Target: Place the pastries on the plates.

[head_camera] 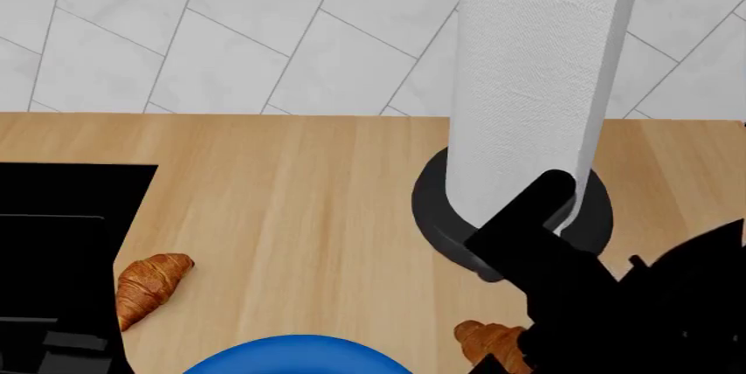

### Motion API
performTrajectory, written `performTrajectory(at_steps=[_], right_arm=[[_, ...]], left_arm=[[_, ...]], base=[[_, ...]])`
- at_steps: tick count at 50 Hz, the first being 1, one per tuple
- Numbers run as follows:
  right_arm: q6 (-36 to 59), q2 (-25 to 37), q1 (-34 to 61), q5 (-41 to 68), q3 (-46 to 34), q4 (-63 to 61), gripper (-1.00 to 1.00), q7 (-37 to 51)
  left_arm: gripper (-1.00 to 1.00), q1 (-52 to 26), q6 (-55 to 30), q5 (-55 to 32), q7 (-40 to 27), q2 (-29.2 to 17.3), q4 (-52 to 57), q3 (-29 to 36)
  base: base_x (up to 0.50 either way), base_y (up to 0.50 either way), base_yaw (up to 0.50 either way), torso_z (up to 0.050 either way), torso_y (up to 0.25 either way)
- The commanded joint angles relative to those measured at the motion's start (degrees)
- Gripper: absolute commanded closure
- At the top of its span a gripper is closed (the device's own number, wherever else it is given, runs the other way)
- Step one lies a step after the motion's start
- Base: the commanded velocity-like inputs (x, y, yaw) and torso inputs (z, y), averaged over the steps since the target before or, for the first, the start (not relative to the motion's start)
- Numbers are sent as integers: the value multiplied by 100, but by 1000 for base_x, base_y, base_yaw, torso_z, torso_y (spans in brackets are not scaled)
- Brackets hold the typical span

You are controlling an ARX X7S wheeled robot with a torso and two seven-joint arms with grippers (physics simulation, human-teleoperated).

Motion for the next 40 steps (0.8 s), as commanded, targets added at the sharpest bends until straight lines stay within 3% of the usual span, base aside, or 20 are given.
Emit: performTrajectory(at_steps=[1,14,31,40], right_arm=[[172,218,169,266,192,-332,100,246],[827,530,1183,1307,795,-1200,100,865],[1174,76,1832,2480,896,-2106,100,1483],[1107,-262,1863,2549,842,-2230,100,1485]], left_arm=[[-100,-36,6,-10,-5,8,-15,18],[-100,-128,-16,-39,2,58,-82,22],[-100,-150,-15,-59,-35,43,-41,39],[-100,-123,8,-25,-30,39,-47,57]], base=[[0,0,0,0,0],[0,0,0,0,0],[0,0,0,0,0],[0,0,0,0,0]])
